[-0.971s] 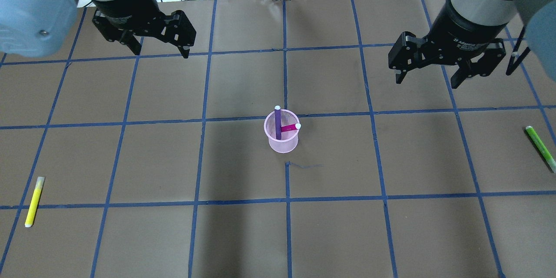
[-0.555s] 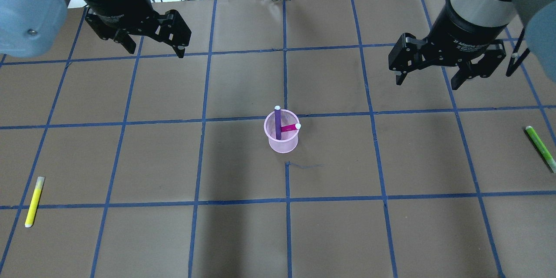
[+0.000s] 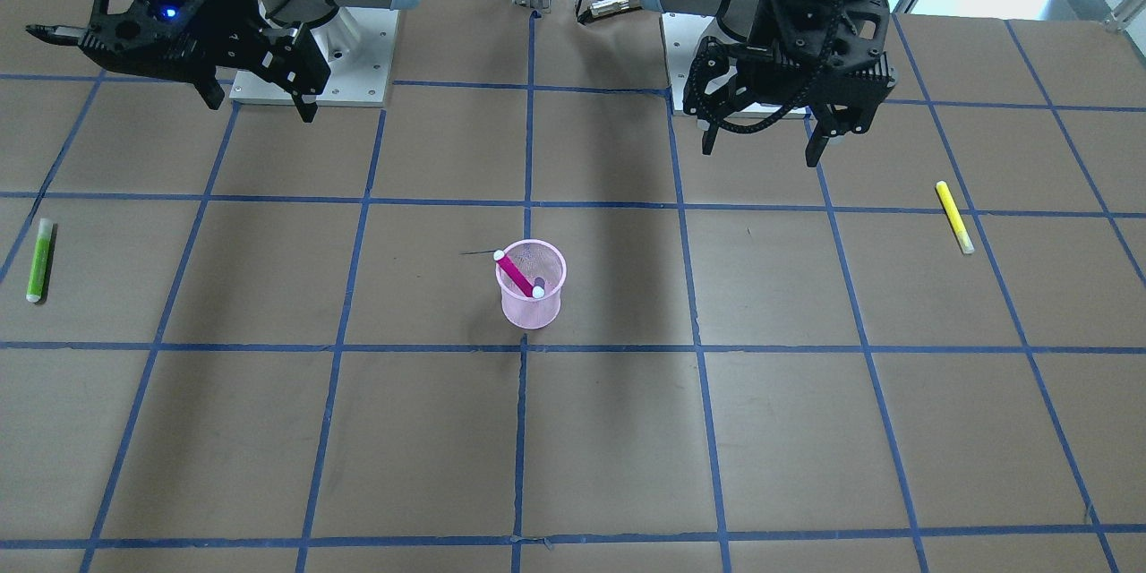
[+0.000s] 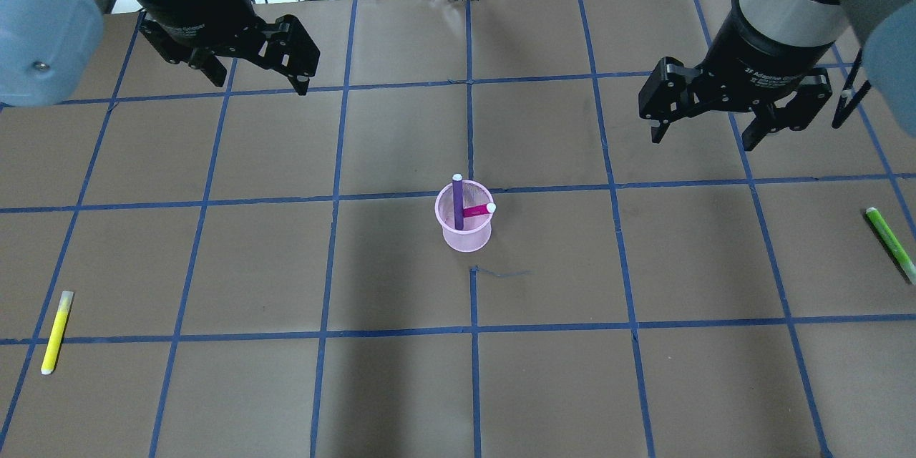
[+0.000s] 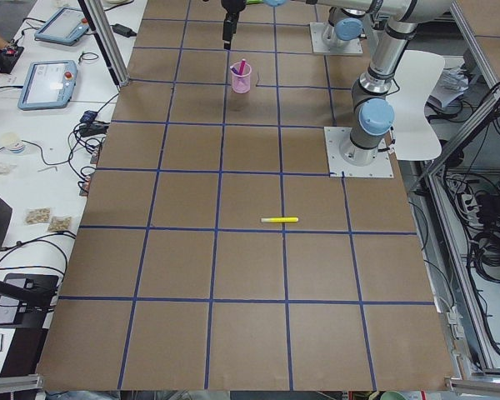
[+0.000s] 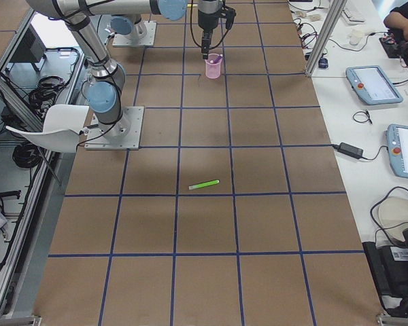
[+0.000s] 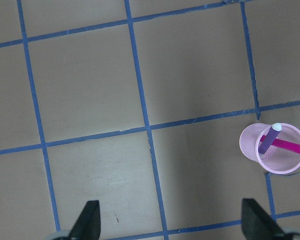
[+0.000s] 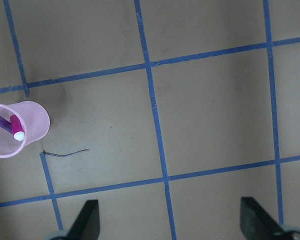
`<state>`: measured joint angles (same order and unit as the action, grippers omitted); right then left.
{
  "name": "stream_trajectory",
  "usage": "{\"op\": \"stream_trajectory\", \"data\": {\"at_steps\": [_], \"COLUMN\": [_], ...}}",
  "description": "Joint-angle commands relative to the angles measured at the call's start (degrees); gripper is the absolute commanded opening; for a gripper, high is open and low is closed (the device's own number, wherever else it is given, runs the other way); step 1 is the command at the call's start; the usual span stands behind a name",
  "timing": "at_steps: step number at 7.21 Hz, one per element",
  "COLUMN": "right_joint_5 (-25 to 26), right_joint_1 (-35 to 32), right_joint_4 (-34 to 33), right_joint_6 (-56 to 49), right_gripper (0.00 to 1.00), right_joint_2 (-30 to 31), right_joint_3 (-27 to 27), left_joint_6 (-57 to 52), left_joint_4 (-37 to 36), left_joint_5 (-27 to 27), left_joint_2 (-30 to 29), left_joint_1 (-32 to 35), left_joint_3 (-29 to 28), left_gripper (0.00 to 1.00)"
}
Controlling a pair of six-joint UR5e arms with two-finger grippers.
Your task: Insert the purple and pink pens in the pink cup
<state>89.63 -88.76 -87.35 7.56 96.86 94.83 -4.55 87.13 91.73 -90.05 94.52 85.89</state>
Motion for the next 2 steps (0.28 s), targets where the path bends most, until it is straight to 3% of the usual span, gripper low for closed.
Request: {"op": "stream_trajectory", "data": {"at_steps": [1, 2], "right_joint_5": [0.0, -0.1], "right_joint_1": [0.0, 0.0], "right_joint_4": [0.2, 0.2], "right_joint_6": [0.4, 0.4], "right_gripper": [1.00, 1.00], "right_joint_2": [0.0, 0.0], "right_joint_3": [0.0, 0.0], "left_joint_6": [0.2, 0.2], "left_joint_4": [0.8, 2.2], "left_joint_5": [-0.1, 0.2], "left_joint_2": [0.6, 0.4], "left_joint_1": [0.0, -0.4], "left_joint_3": [-0.1, -0.8], "left_gripper": [1.00, 1.00]}}
